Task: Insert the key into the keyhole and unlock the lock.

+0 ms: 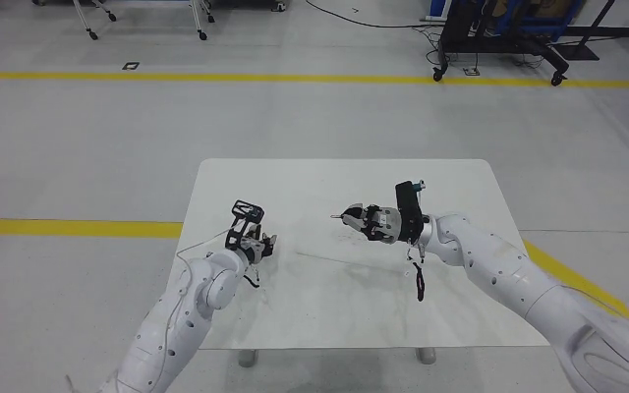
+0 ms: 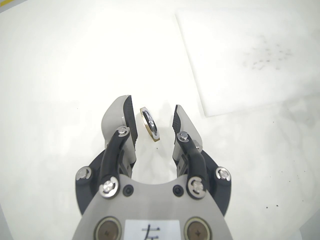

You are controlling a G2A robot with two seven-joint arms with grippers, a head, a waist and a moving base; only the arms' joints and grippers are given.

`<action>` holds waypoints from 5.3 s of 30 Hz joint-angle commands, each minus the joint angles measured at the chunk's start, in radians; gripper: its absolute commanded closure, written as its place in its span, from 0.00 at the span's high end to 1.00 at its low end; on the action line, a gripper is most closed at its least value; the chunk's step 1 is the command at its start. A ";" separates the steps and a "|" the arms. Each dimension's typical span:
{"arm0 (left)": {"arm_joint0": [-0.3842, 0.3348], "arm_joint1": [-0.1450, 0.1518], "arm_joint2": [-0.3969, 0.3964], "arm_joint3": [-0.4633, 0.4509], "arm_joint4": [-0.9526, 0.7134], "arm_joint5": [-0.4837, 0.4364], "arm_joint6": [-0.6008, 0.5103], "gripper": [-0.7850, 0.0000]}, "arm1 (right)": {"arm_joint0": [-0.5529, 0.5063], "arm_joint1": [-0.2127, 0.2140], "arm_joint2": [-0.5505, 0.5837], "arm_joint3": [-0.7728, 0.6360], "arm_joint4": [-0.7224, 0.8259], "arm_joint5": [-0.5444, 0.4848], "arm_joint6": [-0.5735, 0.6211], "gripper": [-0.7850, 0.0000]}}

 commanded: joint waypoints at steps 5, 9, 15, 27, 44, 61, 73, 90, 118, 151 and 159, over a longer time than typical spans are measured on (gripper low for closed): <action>0.028 0.004 -0.018 -0.027 0.013 -0.005 -0.023 0.20 | 0.000 0.000 0.000 0.000 0.000 0.000 0.000 0.00; 0.031 0.004 -0.025 -0.026 0.013 0.000 -0.038 0.14 | 0.000 0.000 0.000 0.000 0.000 0.000 0.000 0.00; 0.009 -0.004 -0.014 -0.006 0.010 0.008 -0.039 0.27 | 0.000 0.000 0.000 0.000 0.000 0.000 0.000 0.00; 0.001 -0.010 -0.018 0.003 0.019 0.009 -0.038 0.00 | 0.000 0.000 0.000 0.000 0.000 0.000 0.000 0.00; 0.011 -0.020 -0.015 0.000 0.060 0.047 -0.061 0.00 | 0.000 0.000 0.000 0.000 0.000 0.000 0.000 0.00; 0.053 -0.008 -0.116 -0.058 -0.136 -0.136 -0.008 0.00 | 0.000 0.000 0.000 0.000 0.000 0.000 0.000 0.00; -0.062 -0.028 -0.218 0.147 -0.943 -0.124 -0.281 0.00 | -0.070 -0.008 0.061 -0.082 0.038 0.257 0.121 0.00; -0.231 -0.061 -0.163 0.480 -1.471 0.220 -0.600 0.00 | -0.145 -0.008 0.134 -0.168 -0.036 0.448 0.159 0.00; -0.198 -0.078 -0.183 0.465 -1.704 0.087 -0.532 0.00 | -0.206 -0.037 0.178 -0.188 0.260 0.374 0.280 0.00; -0.061 -0.091 -0.177 0.256 -1.609 -0.110 -0.032 0.00 | -0.293 -0.169 0.139 -0.259 0.701 0.552 0.405 0.00; -0.061 -0.095 -0.144 0.239 -1.500 -0.148 0.029 0.00 | -0.297 -0.197 0.154 -0.236 0.721 0.594 0.460 0.00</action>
